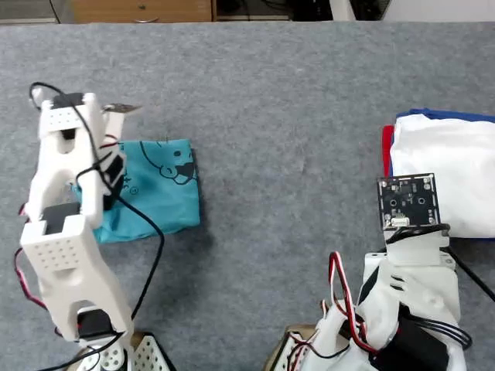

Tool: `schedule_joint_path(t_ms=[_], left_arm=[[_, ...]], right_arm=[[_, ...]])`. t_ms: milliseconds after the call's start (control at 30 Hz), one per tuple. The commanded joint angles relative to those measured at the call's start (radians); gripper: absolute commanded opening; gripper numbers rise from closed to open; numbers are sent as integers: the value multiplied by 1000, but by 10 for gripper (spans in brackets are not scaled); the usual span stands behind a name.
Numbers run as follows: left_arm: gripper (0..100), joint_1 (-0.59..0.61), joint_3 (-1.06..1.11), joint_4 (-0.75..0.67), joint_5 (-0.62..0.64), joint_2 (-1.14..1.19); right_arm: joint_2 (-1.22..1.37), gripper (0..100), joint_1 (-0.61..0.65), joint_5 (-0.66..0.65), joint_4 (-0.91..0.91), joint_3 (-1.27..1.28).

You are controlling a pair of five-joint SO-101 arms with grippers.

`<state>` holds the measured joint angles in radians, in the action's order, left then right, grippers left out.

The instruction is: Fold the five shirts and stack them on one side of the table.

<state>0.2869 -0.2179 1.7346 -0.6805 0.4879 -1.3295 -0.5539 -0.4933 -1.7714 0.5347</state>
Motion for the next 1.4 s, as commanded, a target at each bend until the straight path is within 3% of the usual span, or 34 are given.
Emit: schedule_joint_path(t_ms=[0, 233, 533, 733, 900, 1133, 1367], left_arm=[[18, 66, 3, 23, -21, -85], [18, 130, 77, 23, -29, -171], [18, 255, 106, 23, -61, -271], [18, 348, 106, 23, -57, -467], [19, 460, 106, 14, -3, -697], [19, 669, 270, -267, 264, -872], [19, 804, 489, -470, 281, -889]], right_arm=[[4, 5, 16, -12, 3, 2], [5, 5, 159, -9, 71, 62], [5, 5, 252, -9, 155, 150], [15, 4, 401, -3, 259, 243], [166, 3, 559, -2, 322, 262], [527, 3, 808, 68, 330, 67], [935, 3, 1061, 273, 333, -291]])
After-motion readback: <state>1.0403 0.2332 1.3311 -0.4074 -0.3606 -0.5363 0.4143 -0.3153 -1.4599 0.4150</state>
